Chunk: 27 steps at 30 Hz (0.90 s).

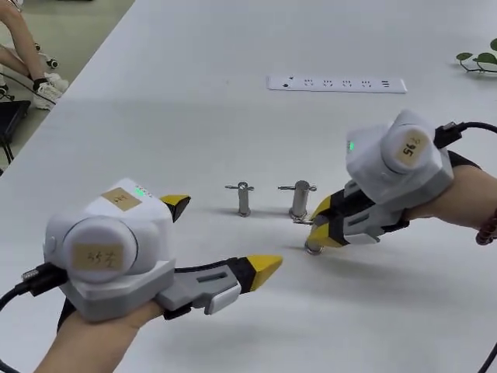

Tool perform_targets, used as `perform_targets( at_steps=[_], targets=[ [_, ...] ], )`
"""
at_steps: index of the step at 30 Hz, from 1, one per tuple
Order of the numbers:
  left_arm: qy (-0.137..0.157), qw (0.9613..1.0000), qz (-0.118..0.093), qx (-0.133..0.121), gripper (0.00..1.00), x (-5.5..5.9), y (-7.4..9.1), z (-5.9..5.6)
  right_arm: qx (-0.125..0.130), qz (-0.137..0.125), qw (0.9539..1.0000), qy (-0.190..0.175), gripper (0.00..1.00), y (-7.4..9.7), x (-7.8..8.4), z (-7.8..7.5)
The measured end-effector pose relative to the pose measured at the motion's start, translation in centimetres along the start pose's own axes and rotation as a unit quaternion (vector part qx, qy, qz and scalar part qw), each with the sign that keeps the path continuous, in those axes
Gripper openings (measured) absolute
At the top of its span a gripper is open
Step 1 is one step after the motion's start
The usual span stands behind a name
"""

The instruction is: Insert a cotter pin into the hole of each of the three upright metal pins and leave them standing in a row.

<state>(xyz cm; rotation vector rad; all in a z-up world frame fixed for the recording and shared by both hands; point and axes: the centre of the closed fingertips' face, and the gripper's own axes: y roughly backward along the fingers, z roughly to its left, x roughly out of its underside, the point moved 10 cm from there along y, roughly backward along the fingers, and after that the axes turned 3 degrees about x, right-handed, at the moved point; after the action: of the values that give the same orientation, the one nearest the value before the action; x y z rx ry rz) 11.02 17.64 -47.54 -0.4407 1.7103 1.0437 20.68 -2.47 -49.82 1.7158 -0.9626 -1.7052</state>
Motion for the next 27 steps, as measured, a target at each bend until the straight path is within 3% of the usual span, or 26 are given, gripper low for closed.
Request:
perform_targets(
  at_steps=[12, 27],
  targets=[
    [0.007, 1.0000, 0.004, -0.006, 0.85, 0.4, 0.3, 0.3, 0.002, 0.002, 1.0000, 0.007, 0.08, 1.0, 0.4, -0.6],
    [-0.001, 1.0000, 0.006, -0.005, 0.87, 0.5, 0.3, 0.5, 0.023, 0.013, 0.9996, 0.005, 0.08, 2.4, 1.6, -2.1]
  ],
)
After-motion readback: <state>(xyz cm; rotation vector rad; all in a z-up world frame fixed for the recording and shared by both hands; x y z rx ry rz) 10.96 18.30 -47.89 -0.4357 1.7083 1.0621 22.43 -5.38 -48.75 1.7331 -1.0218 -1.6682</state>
